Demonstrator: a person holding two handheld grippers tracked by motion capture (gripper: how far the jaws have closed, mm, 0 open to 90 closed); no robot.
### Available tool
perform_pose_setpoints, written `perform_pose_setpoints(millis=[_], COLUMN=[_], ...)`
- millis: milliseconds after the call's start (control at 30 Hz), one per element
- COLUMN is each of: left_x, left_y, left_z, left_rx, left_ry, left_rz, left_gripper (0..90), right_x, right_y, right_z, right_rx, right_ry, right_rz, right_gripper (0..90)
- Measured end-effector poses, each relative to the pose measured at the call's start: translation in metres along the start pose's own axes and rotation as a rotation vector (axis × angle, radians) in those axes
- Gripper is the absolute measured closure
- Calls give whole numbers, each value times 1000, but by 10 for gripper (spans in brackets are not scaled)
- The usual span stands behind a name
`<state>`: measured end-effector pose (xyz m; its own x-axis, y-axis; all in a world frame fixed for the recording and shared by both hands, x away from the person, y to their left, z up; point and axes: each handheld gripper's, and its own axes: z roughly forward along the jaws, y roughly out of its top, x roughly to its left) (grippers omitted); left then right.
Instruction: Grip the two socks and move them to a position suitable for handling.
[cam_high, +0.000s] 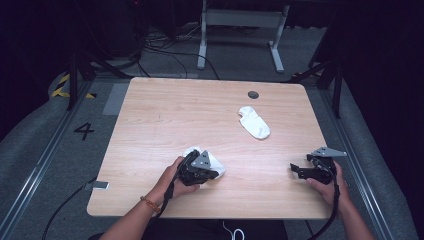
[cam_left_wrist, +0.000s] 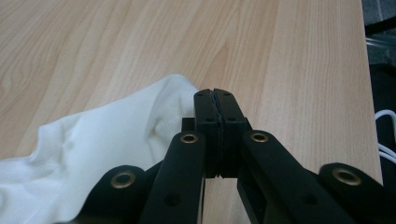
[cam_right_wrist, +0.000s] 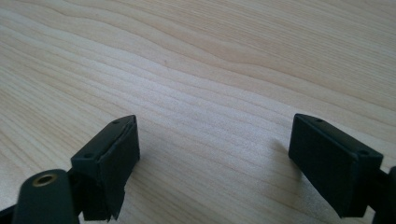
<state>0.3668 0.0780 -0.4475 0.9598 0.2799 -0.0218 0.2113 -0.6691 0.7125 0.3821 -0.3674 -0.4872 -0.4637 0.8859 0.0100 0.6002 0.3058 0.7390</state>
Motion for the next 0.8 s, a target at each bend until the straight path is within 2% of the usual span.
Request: perform_pose_setpoints(millis=[67,200,300,367,500,600,767,800], left_x=[3,7,10,11,8,5,-3,-5], left_y=[-2,-8,-13,-16,-14,-13,-12,-12], left_z=[-2,4,11,13,15,17,17,17], left_rx=[7,71,123,112,112,113,123,126], left_ry=[9,23,19,-1,-24,-64,-92,-124], left_rz=[-16,-21,-30,-51,-40,-24,3,18], left_gripper=[895,894,895,893,895,893,865,859], right_x=[0,0,0,0,0,0,0,0], right_y=[0,0,0,0,0,0,0,0], right_z=[0,0,0,0,0,0,0,0], right_rx=[2,2,2,2,2,2,2,2], right_ry=[0,0,1,1,5,5,7,7], right_rz=[-4,-4,-4,-5,-5,-6,-7,-7], right_gripper=[170,169,170,170,169,169,170,170])
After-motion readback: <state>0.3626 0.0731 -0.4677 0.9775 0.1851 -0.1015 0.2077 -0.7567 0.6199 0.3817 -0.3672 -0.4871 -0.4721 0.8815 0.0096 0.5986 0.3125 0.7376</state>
